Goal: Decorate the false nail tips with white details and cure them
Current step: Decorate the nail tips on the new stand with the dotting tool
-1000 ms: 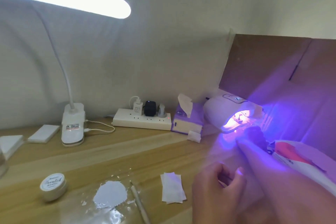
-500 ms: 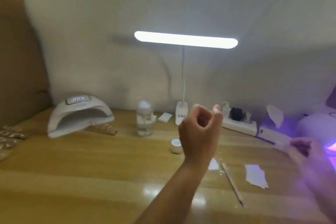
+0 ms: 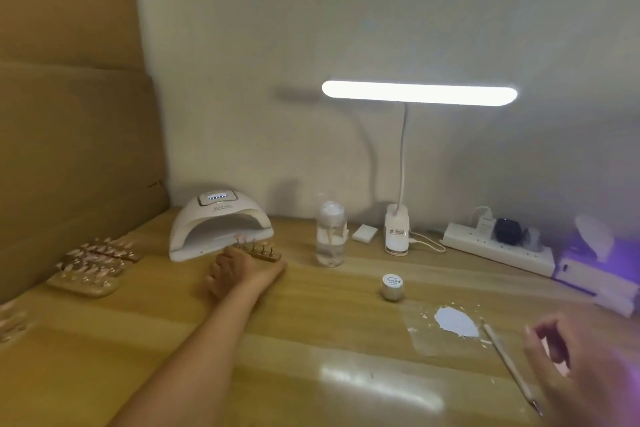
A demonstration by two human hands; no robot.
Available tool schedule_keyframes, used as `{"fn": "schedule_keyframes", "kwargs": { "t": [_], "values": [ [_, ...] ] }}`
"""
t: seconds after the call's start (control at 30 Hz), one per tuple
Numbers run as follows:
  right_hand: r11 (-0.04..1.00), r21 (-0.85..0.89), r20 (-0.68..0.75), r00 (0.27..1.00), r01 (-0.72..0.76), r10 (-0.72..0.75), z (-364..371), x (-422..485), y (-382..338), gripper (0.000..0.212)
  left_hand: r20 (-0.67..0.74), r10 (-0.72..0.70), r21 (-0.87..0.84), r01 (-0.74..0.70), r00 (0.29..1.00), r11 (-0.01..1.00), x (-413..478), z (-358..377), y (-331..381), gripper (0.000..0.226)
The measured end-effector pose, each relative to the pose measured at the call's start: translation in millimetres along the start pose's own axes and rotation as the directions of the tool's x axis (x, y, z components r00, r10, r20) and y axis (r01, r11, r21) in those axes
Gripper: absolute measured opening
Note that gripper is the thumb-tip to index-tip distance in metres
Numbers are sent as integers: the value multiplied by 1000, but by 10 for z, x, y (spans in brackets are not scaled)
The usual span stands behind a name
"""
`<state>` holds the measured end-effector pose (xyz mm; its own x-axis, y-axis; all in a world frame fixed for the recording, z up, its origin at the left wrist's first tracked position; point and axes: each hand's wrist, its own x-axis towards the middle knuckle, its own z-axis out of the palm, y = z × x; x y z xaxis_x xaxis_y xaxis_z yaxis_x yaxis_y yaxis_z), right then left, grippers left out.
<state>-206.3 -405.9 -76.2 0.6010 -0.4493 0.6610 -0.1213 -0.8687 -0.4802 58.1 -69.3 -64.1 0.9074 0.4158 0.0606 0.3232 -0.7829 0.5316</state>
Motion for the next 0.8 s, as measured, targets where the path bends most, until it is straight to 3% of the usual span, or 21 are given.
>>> {"fn": "schedule_keyframes", "kwargs": {
  "t": [0.13, 0.3, 0.47, 0.57, 0.63, 0.73, 0.8],
  "values": [
    [989, -42, 29, 990, 142, -141, 42, 80, -37, 43, -79, -58, -33, 55, 995, 998, 102, 151, 157, 103],
    [978, -95, 71, 981, 188, -181, 89, 75, -21, 49, -91, -31, -72, 25, 995, 997, 168, 180, 141, 87],
    [996, -83, 204, 979, 12, 5, 33, 42, -12, 40, 116, 76, -69, -68, 990, 995, 168, -149, -73, 75],
    [991, -121, 307, 952, 50, -10, 16, 31, -69, 37, 201, 216, 104, -240, 956, 965, 68, -465, -342, 44],
    [985, -158, 333, 943, 69, -13, 2, 27, -82, 36, 211, 285, 128, -315, 935, 940, -65, -646, -572, 26],
    [980, -189, 354, 935, 56, 15, 20, 15, -38, 34, 300, 349, -68, -345, 888, 936, -349, -832, -917, 17],
    [982, -187, 367, 930, 36, 36, 31, 20, -9, 31, 352, 443, -174, -407, 824, 897, -636, -866, -993, 24]
  ]
}}
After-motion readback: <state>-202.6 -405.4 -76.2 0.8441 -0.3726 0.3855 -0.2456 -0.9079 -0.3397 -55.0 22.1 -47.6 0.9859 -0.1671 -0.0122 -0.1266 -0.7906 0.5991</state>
